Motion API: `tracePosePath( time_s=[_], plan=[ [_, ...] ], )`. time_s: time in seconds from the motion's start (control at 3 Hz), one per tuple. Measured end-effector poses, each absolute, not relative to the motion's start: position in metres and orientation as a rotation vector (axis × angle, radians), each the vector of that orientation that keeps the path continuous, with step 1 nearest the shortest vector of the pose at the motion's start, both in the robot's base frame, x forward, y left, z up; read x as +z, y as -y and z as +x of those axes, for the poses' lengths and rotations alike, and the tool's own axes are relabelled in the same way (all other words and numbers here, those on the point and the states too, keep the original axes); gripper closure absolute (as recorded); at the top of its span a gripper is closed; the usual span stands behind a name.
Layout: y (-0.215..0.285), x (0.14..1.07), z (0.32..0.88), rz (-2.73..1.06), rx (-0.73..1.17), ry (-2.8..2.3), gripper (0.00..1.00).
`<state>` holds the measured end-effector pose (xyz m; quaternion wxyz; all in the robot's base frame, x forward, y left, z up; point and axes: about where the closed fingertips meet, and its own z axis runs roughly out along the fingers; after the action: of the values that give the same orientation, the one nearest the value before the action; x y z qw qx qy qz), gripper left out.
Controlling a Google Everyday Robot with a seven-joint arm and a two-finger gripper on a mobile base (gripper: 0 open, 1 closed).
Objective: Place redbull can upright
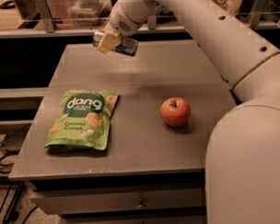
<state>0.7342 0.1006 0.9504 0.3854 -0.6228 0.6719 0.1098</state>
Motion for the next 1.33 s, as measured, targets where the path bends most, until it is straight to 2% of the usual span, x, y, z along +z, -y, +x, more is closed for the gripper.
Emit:
tracePosePath(
  time_s=[0.67,1.33],
  plan=[
    [-0.097,0.952,0.73,-1.528,0.386,-1.647,1.0],
    [-0.043,0.971,0.713,-1.338,0.42,-1.583,1.0]
  ],
)
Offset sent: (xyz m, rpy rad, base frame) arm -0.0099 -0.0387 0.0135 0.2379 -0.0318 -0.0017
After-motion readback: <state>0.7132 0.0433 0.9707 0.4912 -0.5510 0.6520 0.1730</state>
